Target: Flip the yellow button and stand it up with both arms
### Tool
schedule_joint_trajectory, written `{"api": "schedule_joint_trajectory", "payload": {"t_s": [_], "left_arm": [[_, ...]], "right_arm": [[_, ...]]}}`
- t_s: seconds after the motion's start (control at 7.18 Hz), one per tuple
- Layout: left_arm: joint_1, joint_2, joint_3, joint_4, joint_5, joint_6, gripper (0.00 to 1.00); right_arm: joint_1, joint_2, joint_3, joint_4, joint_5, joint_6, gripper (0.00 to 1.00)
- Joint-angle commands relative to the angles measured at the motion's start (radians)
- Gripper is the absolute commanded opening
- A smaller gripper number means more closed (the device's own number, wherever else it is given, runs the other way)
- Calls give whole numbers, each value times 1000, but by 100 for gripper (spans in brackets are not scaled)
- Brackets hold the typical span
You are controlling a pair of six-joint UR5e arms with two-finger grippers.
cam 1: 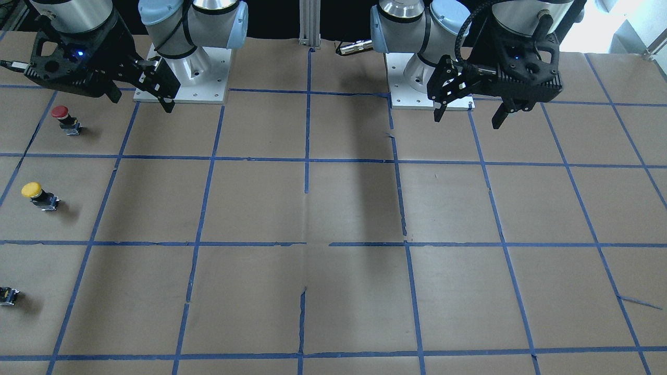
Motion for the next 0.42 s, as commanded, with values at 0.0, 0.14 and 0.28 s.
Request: {"api": "schedule_joint_trajectory", "payload": {"t_s": [0.0,0.14,0.28], "left_arm": [[0,3,0,-2,0,-1,100],[0,3,0,-4,0,-1,100],[0,3,0,-4,0,-1,100]], "right_arm": [[2,0,3,-2,-4,-1,100],[2,1,3,-4,-4,-1,100],[2,1,3,-5,-3,-1,100]]}}
